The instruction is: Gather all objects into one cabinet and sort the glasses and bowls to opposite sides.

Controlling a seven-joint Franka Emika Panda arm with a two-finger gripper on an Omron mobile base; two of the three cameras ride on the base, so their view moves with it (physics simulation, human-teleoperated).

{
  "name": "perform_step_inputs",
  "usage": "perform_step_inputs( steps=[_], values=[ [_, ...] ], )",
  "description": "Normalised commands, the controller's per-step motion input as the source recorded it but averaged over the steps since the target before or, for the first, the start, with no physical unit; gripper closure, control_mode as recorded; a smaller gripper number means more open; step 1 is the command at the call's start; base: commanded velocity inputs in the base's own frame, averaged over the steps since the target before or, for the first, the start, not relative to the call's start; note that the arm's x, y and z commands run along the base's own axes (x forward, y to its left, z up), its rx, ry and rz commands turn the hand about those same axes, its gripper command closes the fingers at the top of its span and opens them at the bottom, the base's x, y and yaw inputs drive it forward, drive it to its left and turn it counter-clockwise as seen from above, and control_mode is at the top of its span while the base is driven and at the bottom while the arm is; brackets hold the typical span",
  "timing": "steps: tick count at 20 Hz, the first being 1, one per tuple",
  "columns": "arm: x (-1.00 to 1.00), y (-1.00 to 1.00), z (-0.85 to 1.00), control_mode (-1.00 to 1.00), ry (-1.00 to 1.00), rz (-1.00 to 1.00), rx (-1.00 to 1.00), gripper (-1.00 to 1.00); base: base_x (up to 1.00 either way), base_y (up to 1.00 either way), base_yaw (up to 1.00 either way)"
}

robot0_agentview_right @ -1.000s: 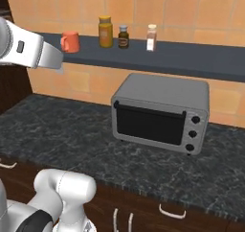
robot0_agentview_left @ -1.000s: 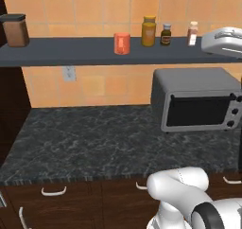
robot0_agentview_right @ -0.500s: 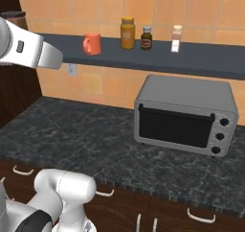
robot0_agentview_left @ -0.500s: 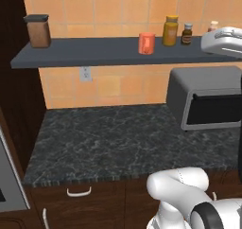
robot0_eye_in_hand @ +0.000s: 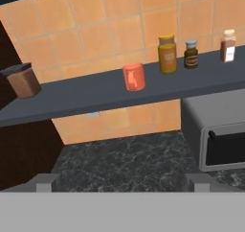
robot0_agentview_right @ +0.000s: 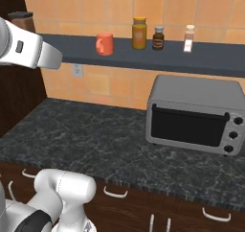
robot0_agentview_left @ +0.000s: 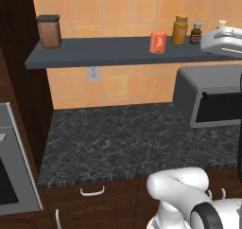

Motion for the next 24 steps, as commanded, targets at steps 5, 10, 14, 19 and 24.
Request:
perform_step_inputs(
  steps=[5, 10, 14, 19, 24],
  values=[
    [0.0, 0.0, 0.0, 1.0, 0.0, 0.0, 0.0, -1.0, 0.0, 0.2, 0.0],
    [0.0, 0.0, 0.0, 1.0, 0.0, 0.0, 0.0, -1.0, -0.07, 0.0, 0.0],
    [0.0, 0.0, 0.0, 1.0, 0.0, 0.0, 0.0, -1.0, -0.17, 0.0, 0.0],
    [-0.19, 0.0, 0.0, -1.0, 0.0, 0.02, 0.0, -1.0, 0.0, 0.0, 0.0],
    [-0.27, 0.0, -0.09, -1.0, 0.0, 0.01, -0.03, -1.0, 0.0, 0.0, 0.0]
  ],
)
